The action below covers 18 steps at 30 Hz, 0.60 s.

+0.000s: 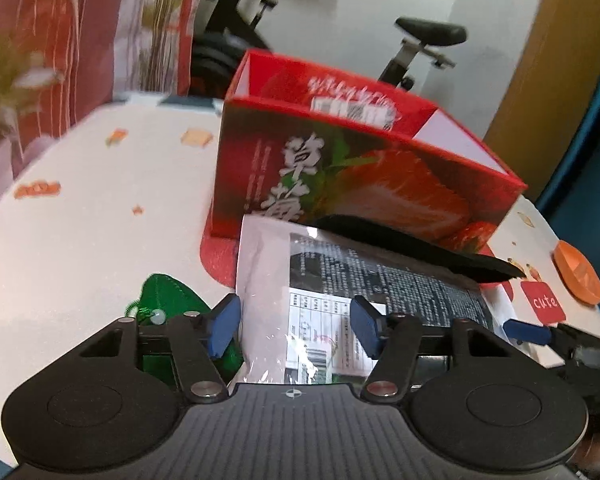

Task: Organize soft objects
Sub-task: 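Move both grippers to the clear black-printed packet on the table, then close both grippers on the edge of the clear black-printed packet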

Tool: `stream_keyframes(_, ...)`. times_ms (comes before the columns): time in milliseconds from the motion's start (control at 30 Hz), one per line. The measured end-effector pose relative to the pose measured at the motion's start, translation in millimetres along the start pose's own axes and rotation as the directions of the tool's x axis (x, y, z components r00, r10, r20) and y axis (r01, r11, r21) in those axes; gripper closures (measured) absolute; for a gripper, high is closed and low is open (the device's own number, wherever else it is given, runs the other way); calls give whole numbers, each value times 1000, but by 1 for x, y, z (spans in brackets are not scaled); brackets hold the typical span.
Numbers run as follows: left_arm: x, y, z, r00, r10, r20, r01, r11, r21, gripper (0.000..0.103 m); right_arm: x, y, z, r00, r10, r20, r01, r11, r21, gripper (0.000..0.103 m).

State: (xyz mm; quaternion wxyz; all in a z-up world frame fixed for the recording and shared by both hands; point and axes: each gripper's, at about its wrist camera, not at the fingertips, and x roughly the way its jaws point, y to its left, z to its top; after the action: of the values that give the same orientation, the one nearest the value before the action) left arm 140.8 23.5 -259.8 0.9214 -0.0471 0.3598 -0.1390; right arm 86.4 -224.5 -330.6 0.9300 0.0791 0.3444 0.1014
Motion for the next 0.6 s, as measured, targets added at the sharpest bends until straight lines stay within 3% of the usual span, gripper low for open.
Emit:
stream_keyframes(200, 21, 10, 13, 998, -2, -62, -1, 999, -39, 43, 0, 1, 0, 1000, 2, -2, -2, 1000, 2, 0)
stream_keyframes(433, 17, 11, 8, 997, -56, -50, 53, 997, -62, 69, 0, 1, 0, 1000, -1, -1, 1, 1000, -1, 0)
stream_keyframes(600, 9, 9, 4, 998, -59, -14, 59, 997, -46, 70, 1, 2, 0, 1000, -3, -1, 3, 1000, 1, 0)
